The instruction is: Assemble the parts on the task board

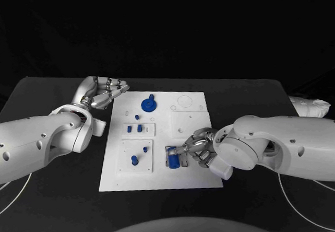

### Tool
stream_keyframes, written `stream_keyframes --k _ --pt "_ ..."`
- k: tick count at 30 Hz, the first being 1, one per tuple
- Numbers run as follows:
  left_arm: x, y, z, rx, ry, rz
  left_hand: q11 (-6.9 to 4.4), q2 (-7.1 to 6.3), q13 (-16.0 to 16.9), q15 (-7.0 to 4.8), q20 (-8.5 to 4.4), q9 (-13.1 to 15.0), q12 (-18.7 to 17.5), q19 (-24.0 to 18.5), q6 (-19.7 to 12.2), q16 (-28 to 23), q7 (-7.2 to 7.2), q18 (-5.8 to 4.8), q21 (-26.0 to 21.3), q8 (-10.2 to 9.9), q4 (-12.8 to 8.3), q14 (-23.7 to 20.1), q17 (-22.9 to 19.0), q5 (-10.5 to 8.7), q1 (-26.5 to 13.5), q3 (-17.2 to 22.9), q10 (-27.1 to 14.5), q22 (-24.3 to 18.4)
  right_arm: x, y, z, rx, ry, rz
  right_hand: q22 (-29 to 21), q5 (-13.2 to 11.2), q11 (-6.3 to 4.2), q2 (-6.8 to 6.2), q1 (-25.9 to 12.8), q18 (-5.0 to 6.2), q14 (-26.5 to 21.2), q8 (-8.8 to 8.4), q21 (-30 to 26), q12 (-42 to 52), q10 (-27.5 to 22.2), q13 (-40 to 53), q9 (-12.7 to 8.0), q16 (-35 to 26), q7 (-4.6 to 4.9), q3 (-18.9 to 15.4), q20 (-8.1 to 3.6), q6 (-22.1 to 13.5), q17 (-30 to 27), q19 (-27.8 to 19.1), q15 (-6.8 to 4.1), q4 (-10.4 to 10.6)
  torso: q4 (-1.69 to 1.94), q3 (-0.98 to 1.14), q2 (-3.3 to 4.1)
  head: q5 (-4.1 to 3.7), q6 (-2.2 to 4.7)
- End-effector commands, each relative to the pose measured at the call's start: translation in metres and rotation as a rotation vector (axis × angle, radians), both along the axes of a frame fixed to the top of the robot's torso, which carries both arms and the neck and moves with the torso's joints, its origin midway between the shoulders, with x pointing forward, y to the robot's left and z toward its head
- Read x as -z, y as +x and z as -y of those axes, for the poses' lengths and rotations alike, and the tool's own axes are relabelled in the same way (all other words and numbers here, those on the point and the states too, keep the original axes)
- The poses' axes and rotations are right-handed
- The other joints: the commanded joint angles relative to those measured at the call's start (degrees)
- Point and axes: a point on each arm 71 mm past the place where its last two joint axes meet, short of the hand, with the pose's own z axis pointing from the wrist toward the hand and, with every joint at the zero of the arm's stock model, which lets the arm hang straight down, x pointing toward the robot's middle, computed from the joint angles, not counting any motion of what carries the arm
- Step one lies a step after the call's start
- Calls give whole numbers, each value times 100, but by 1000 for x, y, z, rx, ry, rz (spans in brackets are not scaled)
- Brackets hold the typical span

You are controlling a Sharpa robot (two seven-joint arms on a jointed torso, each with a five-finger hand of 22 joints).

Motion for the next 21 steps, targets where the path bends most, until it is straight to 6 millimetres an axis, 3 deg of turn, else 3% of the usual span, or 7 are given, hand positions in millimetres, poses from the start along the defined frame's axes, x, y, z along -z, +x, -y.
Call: stream_keyframes --k 1,15,21 --pt "-1 -1 3 21 -5 4 -1 75 -7 -29 -23 -2 -25 603 46 14 -9 -86 14 14 1 587 1510 36 2 -33 6 1509 2 0 2 -10 -41 4 1507 -87 26 -50 -93 -38 596 -26 26 16 601 1506 -8 23 16 -109 12 -72 1509 600 57 38 -3 0 7 -1 -5" --pt "-1 -1 3 23 -5 3 -3 86 -8 -30 -24 -3 -26 603 48 14 -11 -86 14 13 0 587 1510 44 15 -41 6 1509 2 2 4 -8 -70 37 1507 -214 35 -15 -243 -38 596 66 26 16 601 1506 66 23 21 -365 44 -159 1509 600 78 175 2 0 -1 -22 4" --pt "-1 -1 3 23 -5 2 -3 86 -8 -30 -24 -3 -26 603 48 14 -11 -86 14 13 0 587 1510 44 15 -41 6 1509 2 2 5 -13 -81 41 1507 -237 39 -59 -312 -38 596 138 26 16 601 1506 117 23 23 -535 51 -234 1509 600 81 237 7 -1 3 -21 13"
